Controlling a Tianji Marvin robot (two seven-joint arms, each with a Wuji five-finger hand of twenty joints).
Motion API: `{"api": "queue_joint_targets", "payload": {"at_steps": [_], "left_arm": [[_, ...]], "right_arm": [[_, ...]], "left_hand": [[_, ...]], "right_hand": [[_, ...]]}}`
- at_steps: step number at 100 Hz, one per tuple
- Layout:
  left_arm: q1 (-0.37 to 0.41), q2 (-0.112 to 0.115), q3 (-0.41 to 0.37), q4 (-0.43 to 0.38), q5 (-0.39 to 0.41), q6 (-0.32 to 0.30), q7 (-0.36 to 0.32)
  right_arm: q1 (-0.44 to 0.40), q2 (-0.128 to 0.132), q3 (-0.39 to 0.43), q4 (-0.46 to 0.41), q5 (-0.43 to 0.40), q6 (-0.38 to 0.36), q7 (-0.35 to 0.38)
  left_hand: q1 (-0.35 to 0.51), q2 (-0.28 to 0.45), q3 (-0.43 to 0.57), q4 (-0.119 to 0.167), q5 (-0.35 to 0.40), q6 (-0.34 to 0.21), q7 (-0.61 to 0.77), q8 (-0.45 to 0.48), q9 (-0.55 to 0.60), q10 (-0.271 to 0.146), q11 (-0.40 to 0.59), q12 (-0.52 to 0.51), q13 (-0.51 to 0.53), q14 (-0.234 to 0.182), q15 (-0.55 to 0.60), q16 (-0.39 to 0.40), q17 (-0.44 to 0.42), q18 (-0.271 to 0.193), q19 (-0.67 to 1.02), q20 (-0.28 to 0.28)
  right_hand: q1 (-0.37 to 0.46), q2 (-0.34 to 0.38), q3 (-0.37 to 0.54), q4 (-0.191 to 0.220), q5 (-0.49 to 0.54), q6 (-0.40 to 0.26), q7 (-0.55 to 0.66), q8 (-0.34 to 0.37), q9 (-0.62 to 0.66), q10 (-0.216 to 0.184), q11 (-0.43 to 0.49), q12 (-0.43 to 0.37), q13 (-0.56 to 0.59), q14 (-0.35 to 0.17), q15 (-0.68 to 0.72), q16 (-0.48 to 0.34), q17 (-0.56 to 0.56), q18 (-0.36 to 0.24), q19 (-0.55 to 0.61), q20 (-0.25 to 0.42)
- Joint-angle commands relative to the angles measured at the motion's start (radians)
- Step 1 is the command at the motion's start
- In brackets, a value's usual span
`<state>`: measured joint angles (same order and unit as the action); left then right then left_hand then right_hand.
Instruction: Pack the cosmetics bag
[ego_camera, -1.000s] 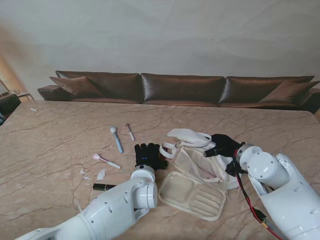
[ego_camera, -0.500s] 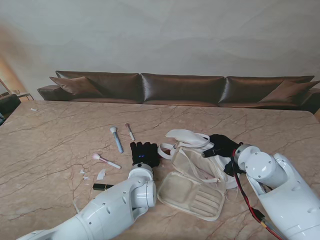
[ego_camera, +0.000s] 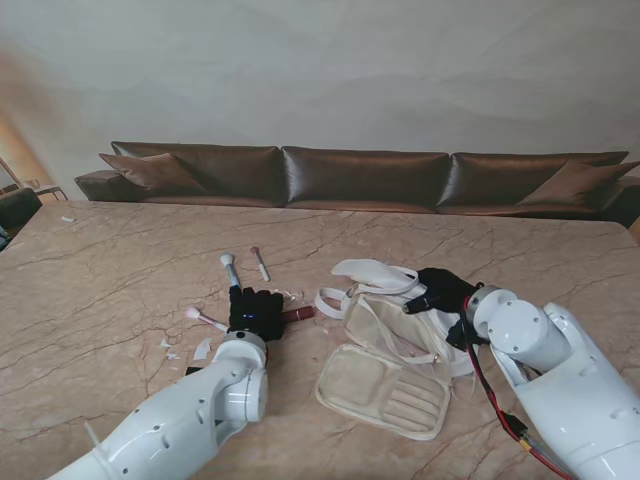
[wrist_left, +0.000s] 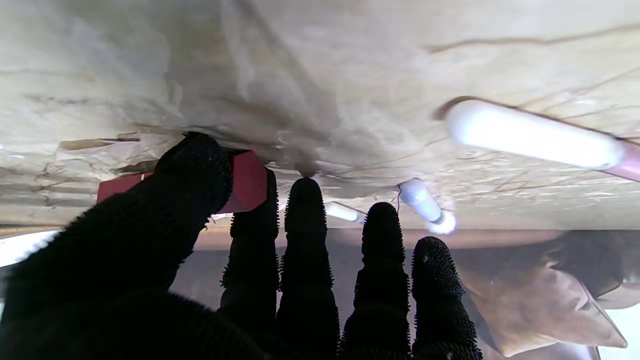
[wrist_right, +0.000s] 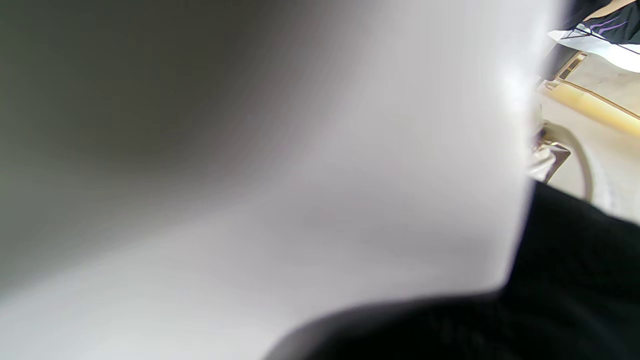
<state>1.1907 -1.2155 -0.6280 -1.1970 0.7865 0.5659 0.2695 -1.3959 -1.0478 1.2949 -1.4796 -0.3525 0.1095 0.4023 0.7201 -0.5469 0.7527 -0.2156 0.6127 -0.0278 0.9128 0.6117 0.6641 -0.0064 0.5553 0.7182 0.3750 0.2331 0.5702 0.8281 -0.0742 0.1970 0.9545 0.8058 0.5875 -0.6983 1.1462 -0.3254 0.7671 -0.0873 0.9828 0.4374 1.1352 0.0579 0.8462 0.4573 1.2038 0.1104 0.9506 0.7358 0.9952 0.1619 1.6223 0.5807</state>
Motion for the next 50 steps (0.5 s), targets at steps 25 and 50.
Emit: {"api": "queue_joint_targets", "payload": {"at_steps": [25,50], "left_arm": [[0.068,0.056,-0.06,-0.057,0.072,-0.068,-0.039],[0.075,0.047,-0.064,-0.059,0.052,-0.138,0.002]], "right_arm": [[0.007,-0.006,-0.011,0.002,0.002,-0.004,-0.002],[0.006,-0.007,-0.01,0.003,0.005,-0.008,-0.007]], "left_hand": [[-0.109,-0.033,0.134,0.042,0.022,-0.023,-0.046,-0.139,-0.025,-0.002,-0.072,-0.167,0.044,-0.022,-0.022,-0.004,-0.01,-0.005,0.03,-0.004],[-0.299,-0.067,0.166,0.096,-0.04,0.07,-0.457,-0.306,-0.093,0.015,-0.15,-0.277,0.017,-0.031,-0.104,-0.057,-0.01,0.002,-0.035,-0.034]], "right_hand": [[0.063,0.051,0.097,0.025,0.082,-0.209,0.091,0.051,0.028,-0.029,0.057,0.018,0.103,-0.004,0.134,0.038,0.036,-0.044,0.097,0.017],[0.061,0.048,0.101,0.025,0.081,-0.211,0.091,0.05,0.03,-0.031,0.059,0.018,0.104,-0.005,0.137,0.039,0.039,-0.045,0.098,0.017]]}}
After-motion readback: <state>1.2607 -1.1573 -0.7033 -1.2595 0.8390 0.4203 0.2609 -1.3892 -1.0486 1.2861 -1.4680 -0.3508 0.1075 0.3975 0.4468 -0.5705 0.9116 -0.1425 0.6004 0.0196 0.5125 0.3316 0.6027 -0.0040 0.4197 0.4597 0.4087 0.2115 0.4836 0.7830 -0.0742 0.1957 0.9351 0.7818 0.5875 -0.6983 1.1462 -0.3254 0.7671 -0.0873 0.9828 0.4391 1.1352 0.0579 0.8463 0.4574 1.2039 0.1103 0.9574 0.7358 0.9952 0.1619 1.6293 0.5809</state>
